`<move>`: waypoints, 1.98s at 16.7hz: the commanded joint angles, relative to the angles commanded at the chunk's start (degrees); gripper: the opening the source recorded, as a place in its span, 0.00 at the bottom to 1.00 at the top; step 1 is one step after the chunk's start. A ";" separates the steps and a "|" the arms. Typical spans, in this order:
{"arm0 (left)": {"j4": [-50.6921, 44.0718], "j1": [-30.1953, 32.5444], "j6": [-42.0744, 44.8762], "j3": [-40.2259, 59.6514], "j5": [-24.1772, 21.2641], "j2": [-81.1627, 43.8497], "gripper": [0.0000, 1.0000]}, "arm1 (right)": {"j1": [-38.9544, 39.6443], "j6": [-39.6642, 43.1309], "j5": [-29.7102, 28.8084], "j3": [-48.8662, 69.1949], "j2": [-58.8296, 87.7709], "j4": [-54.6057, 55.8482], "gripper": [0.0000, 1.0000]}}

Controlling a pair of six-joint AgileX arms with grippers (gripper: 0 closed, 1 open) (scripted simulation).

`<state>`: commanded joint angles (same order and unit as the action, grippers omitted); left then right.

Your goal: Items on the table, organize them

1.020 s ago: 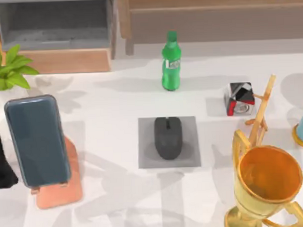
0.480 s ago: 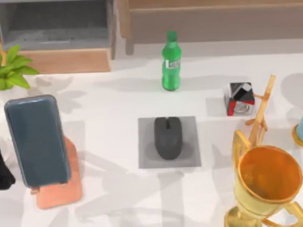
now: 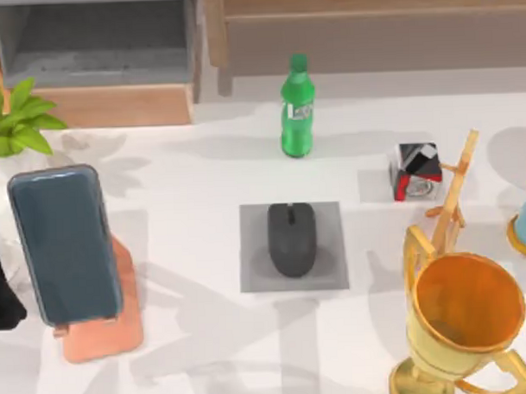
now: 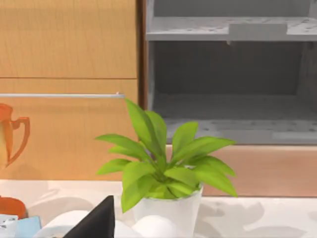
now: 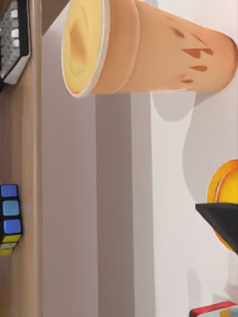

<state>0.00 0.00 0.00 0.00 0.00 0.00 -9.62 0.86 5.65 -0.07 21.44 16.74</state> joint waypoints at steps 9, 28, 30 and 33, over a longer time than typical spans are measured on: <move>0.00 0.00 0.00 0.00 0.00 0.00 1.00 | -13.08 0.27 8.62 9.76 56.68 38.66 1.00; 0.00 0.00 0.00 0.00 0.00 0.00 1.00 | -12.21 -0.99 13.55 30.57 105.20 79.62 1.00; 0.00 0.00 0.00 0.00 0.00 0.00 1.00 | -11.63 -1.00 13.17 32.28 105.55 78.38 1.00; 0.00 0.00 0.00 0.00 0.00 0.00 1.00 | -10.52 -1.00 12.10 35.96 106.44 75.57 1.00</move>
<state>0.00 0.00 0.00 0.00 0.00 0.00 -20.14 -0.14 17.75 35.88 127.88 92.30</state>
